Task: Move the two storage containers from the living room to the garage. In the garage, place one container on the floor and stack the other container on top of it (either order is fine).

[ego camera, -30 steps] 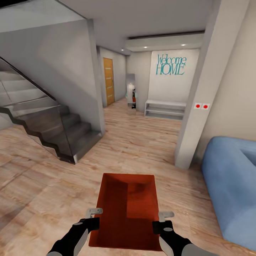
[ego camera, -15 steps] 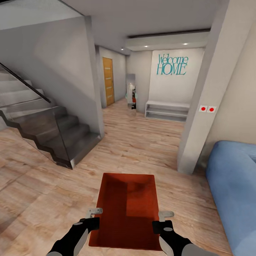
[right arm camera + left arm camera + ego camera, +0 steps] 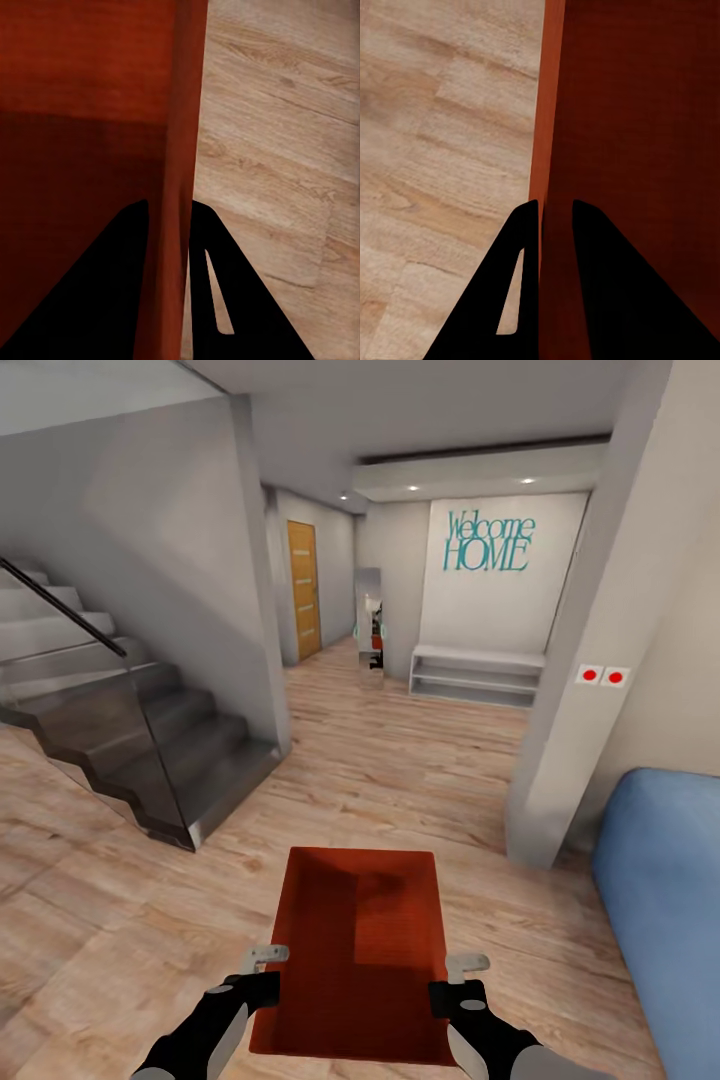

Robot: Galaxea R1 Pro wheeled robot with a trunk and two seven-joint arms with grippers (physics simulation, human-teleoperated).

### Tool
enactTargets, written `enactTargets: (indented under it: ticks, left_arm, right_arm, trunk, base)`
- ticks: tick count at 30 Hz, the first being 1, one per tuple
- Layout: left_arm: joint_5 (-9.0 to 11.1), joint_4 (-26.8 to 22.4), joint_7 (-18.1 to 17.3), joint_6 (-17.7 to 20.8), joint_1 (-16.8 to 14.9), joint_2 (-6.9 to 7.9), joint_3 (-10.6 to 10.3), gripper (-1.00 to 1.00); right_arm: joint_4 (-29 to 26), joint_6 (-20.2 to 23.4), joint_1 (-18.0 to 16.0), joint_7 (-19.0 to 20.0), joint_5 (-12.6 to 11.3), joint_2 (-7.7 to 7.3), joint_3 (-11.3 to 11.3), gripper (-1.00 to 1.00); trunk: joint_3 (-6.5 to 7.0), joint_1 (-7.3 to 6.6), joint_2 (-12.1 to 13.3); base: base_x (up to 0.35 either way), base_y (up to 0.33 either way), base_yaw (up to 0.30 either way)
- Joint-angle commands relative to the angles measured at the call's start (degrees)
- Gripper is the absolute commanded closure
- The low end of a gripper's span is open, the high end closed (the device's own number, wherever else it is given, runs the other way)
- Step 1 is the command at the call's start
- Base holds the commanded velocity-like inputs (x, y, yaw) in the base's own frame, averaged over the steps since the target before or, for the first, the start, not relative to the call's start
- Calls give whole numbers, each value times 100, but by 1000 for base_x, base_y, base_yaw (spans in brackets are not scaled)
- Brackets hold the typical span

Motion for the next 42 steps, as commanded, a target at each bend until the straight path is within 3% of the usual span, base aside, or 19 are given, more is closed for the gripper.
enactTargets:
  ticks: [1,42]
  left_arm:
    - [-78,-31,65,39,-2,7,-50,100]
    - [-77,-25,62,39,-2,6,-59,100]
  right_arm:
    - [176,-35,-9,-32,-135,-4,41,100]
    - [179,-39,-9,-31,-133,-2,46,100]
  trunk:
    - [-12,7,-13]
    - [-12,7,-13]
  base:
    - [322,0,0]
    - [322,0,0]
